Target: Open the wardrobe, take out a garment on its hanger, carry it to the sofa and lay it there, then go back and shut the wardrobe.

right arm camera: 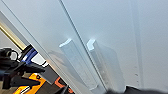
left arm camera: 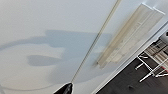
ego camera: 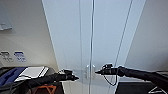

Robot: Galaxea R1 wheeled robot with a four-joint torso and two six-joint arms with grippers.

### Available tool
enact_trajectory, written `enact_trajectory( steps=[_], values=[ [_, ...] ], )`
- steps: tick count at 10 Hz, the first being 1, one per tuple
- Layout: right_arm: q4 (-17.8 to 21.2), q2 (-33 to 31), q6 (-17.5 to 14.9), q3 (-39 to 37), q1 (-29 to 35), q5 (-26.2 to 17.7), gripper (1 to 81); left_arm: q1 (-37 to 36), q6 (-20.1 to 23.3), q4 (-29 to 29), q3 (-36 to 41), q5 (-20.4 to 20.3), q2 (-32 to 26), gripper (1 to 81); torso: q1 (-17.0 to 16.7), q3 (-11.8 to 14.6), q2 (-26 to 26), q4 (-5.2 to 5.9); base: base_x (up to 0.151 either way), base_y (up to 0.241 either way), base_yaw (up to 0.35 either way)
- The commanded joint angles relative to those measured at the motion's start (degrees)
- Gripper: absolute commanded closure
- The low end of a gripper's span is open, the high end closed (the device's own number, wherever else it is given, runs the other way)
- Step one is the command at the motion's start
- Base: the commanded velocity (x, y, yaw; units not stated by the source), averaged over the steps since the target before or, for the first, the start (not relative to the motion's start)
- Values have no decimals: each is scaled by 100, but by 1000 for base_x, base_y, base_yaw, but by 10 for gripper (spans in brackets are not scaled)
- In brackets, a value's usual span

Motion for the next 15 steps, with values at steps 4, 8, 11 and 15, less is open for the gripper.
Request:
enact_trajectory(
  steps=[4,8,11,15],
  values=[
    [-41,834,31,-910,1085,131,10,-1086,-11,-22,-406,108,362,10,0,-2,0,0,0,0,0],
    [-41,1063,31,-1385,1217,122,10,-1112,-11,14,-1003,117,889,10,2,-4,2,0,0,0,0],
    [-32,1221,31,-1526,1243,78,10,-1138,-11,14,-1608,91,1389,10,2,-4,5,0,0,0,0],
    [12,1248,31,-1307,1191,51,10,-1296,-3,128,-2075,65,2039,10,4,-6,5,0,0,0,0]
  ],
)
